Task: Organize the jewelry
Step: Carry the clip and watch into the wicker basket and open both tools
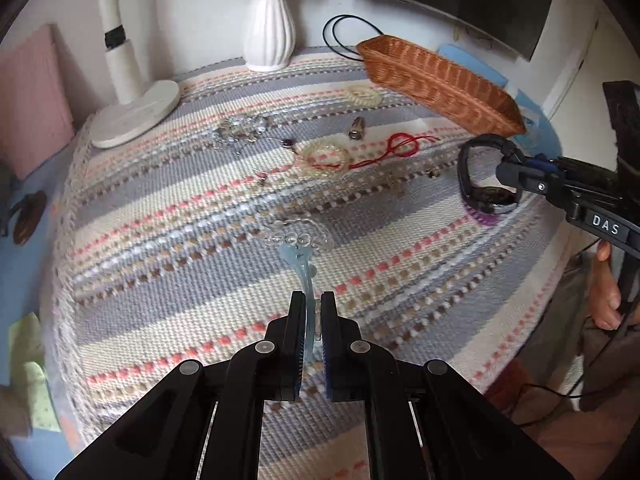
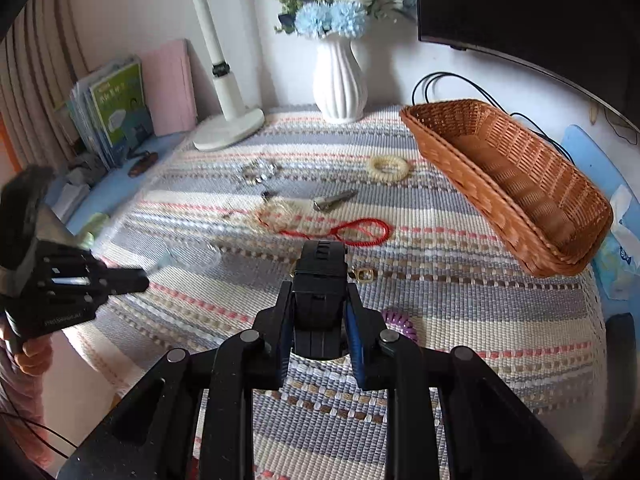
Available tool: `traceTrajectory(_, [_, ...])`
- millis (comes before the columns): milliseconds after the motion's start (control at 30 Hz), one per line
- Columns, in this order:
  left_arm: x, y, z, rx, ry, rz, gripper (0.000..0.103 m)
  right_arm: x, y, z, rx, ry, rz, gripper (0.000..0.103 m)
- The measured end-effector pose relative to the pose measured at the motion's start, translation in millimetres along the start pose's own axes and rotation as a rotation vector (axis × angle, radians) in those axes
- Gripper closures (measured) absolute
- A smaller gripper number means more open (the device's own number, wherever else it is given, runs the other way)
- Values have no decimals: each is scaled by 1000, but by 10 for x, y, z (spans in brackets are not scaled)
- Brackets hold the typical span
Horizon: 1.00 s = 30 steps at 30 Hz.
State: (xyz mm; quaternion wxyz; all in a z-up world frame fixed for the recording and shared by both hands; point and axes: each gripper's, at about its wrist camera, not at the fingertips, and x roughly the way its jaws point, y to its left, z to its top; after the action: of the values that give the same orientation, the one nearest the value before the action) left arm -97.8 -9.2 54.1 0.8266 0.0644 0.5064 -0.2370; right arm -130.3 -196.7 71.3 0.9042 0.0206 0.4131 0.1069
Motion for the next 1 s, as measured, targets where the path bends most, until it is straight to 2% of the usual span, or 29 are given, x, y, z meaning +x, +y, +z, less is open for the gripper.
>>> traceTrajectory(100, [83, -61, -12, 8, 24, -73, 96, -110, -52, 70, 10, -27, -4, 76])
traceTrajectory(133, [260, -94, -49, 7, 103, -43, 96, -132, -68, 87, 11, -32, -20, 76])
traceTrajectory(167, [383, -112, -103, 4, 142, -20, 96, -149, -73, 92, 8, -35, -39, 76])
traceTrajectory(200, [350, -111, -127, -1, 108, -28, 96, -166, -76, 81, 3, -36, -51, 76])
traceTrajectory(267, [220, -37, -153, -59, 79, -108, 96, -184, -79, 69, -1, -36, -45, 76])
traceTrajectory(367, [-44, -30, -158, -71, -7, -129, 96, -203, -121, 80, 6, -46, -37, 76])
traceTrajectory(500, [-252, -188, -47, -33, -74, -148, 96, -337, -277, 171, 36, -86, -48, 76])
traceTrajectory(600, [-325, -332, 259, 16, -118, -151, 96, -528, -514, 339, 75, -136, -64, 76])
traceTrajectory(700, [-340, -506, 751, 84, -186, -139, 96, -704, -815, 535, 118, -199, -112, 76])
traceTrajectory(800, [-270, -733, 1306, 136, -241, -159, 96, -736, -1176, 722, 156, -236, -179, 76])
traceTrajectory(900, [-69, -939, 1867, 171, -290, -141, 96, -561, -1495, 839, 189, -220, -206, 76])
traceTrajectory(1000, [267, -1106, 2284, 192, -291, -155, 96, -232, -1753, 878, 227, -152, -202, 76])
